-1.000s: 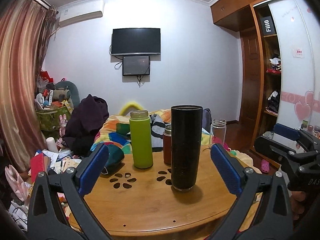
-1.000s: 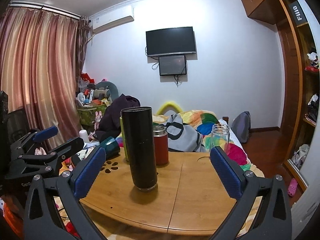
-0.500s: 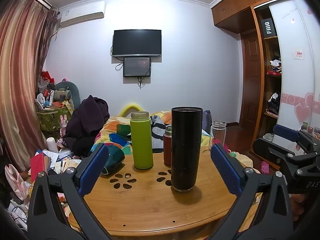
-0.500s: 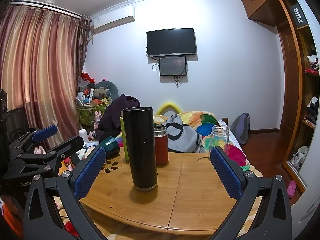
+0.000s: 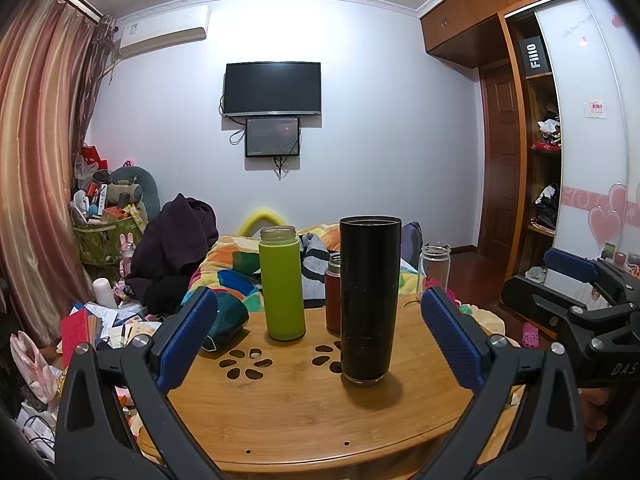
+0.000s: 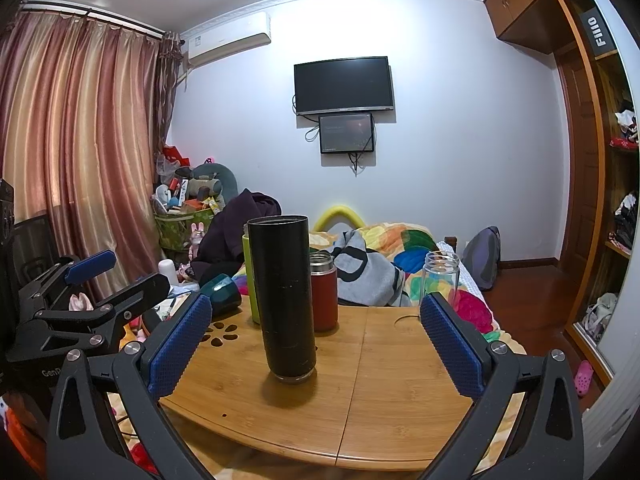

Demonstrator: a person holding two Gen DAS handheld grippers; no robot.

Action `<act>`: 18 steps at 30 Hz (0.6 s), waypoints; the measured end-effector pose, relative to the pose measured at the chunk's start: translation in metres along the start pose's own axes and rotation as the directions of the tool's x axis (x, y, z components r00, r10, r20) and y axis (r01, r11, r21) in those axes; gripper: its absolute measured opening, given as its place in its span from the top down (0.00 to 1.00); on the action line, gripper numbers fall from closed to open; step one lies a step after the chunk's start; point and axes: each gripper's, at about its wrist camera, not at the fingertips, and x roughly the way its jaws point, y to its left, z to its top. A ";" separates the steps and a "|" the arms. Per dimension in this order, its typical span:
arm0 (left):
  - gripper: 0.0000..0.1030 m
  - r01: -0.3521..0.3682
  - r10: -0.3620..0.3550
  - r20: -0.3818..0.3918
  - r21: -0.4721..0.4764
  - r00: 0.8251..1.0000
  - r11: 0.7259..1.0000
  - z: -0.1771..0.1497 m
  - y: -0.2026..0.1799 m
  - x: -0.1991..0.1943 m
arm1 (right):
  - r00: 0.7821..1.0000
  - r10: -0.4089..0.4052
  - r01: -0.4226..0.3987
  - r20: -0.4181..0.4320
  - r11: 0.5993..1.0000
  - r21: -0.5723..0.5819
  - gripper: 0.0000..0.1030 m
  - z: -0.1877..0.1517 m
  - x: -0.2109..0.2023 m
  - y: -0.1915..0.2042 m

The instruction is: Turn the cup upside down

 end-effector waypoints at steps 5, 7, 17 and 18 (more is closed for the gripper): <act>0.00 -0.001 0.001 0.000 -0.001 1.000 1.000 0.000 0.000 0.000 | 1.000 0.003 -0.003 0.002 1.000 -0.001 0.00 0.000 -0.001 0.001; 0.00 0.000 0.000 0.000 -0.001 1.000 1.000 0.000 0.000 0.000 | 1.000 0.002 -0.002 0.002 1.000 -0.001 0.00 0.000 -0.001 0.001; 0.00 0.000 0.000 0.006 0.000 1.000 1.000 0.002 -0.001 -0.001 | 1.000 0.002 -0.002 0.003 1.000 -0.002 0.00 0.000 -0.001 0.002; 0.00 0.000 0.000 0.006 0.001 1.000 1.000 0.002 -0.001 -0.001 | 1.000 0.002 -0.002 0.003 1.000 -0.002 0.00 0.000 -0.001 0.002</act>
